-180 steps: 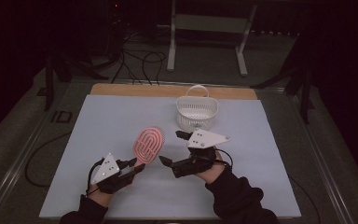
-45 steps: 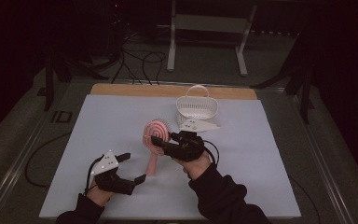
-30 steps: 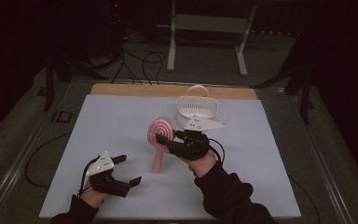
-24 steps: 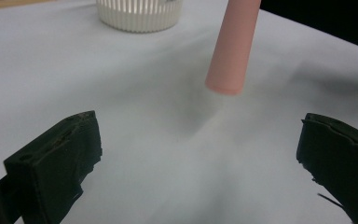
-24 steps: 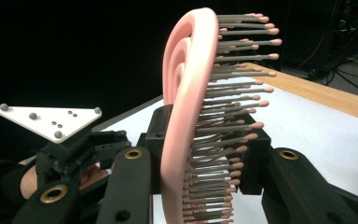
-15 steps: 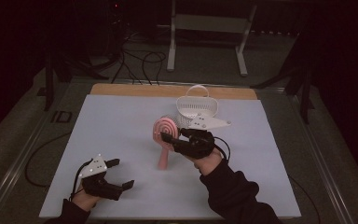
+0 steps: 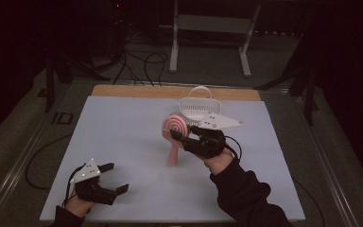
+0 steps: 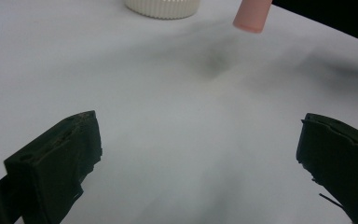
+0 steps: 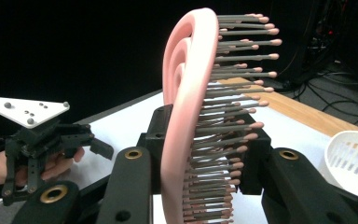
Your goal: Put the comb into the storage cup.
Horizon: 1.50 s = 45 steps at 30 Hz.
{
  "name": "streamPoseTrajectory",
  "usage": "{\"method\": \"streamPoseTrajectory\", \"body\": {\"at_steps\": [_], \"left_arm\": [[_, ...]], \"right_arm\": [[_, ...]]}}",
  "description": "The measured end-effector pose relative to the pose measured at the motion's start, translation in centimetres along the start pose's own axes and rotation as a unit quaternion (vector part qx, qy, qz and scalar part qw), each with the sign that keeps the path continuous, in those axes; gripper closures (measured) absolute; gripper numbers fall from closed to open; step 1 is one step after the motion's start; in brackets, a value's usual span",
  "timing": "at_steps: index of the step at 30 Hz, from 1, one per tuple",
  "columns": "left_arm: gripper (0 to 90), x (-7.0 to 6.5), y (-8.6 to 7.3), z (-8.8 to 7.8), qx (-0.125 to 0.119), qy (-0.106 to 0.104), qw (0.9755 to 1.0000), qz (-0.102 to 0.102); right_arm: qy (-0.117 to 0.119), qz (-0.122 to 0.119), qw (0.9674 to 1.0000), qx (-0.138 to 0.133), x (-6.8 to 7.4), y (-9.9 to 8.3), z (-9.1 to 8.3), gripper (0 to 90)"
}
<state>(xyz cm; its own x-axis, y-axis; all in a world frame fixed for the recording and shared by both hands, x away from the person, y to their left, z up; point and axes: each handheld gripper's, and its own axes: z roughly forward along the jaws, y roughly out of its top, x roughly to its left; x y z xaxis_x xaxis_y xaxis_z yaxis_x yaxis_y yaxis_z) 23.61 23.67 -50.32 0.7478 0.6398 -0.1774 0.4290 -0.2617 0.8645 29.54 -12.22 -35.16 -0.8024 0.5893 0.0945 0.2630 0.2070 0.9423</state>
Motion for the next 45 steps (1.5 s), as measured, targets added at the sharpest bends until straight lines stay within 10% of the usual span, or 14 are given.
{"method": "streamPoseTrajectory", "body": {"at_steps": [45], "left_arm": [[0.2, 0.1, -0.3, -0.4, -0.011, 0.003, 0.9999, -0.005]], "right_arm": [[-0.096, -0.068, 0.9923, -0.038, -3.3, 4.1, -3.9, 64.8]]}}
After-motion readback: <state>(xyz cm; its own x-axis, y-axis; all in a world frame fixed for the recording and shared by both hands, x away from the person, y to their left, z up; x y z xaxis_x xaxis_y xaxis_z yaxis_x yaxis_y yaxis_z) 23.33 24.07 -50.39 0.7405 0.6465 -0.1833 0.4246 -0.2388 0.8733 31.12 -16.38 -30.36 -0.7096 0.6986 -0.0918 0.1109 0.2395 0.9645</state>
